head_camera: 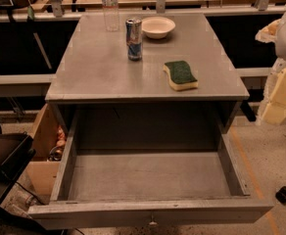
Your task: Close top drawer
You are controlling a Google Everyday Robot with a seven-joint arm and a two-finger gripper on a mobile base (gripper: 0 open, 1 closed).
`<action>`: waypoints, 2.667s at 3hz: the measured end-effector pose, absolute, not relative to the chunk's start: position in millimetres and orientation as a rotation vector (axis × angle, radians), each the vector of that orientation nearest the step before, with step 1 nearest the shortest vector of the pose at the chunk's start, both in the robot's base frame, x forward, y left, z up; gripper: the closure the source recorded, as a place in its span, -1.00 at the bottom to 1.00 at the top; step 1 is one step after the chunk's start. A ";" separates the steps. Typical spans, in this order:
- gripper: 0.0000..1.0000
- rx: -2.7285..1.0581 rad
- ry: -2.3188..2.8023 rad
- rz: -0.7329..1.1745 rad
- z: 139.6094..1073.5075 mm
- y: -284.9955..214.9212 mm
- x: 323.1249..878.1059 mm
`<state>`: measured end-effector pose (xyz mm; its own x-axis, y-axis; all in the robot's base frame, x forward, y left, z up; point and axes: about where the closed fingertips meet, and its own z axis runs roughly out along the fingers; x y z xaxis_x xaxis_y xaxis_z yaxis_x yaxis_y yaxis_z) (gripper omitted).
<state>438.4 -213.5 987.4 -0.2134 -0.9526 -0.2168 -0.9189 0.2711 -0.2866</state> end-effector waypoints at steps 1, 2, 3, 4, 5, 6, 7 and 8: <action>-1.00 -1.704 2.201 -0.135 987.5 -213.5 438.3; -1.00 -1.694 2.181 -0.130 972.0 -217.1 422.8; -0.68 -1.664 2.082 -0.162 957.2 -220.3 377.0; -0.21 -1.640 2.024 -0.224 936.6 -228.3 323.7; 0.26 -1.684 2.006 -0.164 883.9 -227.0 276.9; 0.74 -1.757 2.021 -0.081 839.4 -225.5 251.6; 1.00 -1.756 2.018 -0.081 840.3 -224.9 253.0; 1.00 -1.776 1.985 -0.103 830.2 -210.9 251.7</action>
Offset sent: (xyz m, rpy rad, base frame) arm -0.0913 -0.0228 -0.0946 0.0911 -0.0742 0.0291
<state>251.7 -210.9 830.2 -0.0500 -0.9549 -0.2928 -0.9194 0.1586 -0.3600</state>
